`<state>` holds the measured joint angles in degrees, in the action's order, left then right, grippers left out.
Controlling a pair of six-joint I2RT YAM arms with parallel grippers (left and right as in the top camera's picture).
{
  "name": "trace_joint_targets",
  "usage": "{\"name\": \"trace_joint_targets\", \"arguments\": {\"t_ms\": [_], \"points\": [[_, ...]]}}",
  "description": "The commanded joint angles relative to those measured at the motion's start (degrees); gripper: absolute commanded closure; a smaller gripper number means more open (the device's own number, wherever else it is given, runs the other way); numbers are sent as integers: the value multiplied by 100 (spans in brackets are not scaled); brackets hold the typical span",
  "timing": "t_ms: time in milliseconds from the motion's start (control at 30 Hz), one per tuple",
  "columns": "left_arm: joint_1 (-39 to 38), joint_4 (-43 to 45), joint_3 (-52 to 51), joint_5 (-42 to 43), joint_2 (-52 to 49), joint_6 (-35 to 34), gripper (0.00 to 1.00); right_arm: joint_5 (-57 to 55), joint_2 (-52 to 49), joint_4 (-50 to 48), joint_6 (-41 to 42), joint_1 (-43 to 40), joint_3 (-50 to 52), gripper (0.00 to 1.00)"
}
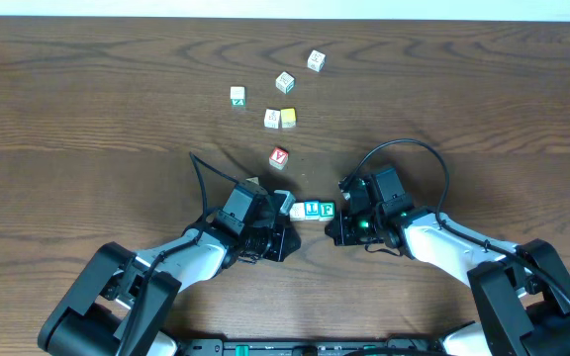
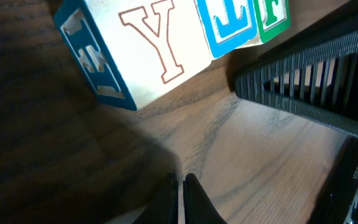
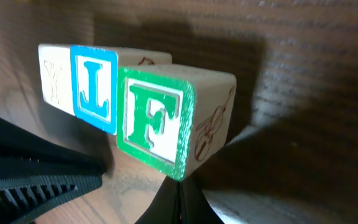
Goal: Lift 3 blocks
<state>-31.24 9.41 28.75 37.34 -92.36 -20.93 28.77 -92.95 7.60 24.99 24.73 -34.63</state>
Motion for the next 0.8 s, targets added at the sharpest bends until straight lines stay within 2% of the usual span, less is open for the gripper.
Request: {"name": "trace_joint_targets", "arguments": {"t_ms": [0,767], "points": [[-17,-57,-15,-94,9,96,93,-487,-125,7,-63,44,101,99],[-17,-55,-15,-94,9,96,93,-468,-125,-247,-153,46,101,99]]}}
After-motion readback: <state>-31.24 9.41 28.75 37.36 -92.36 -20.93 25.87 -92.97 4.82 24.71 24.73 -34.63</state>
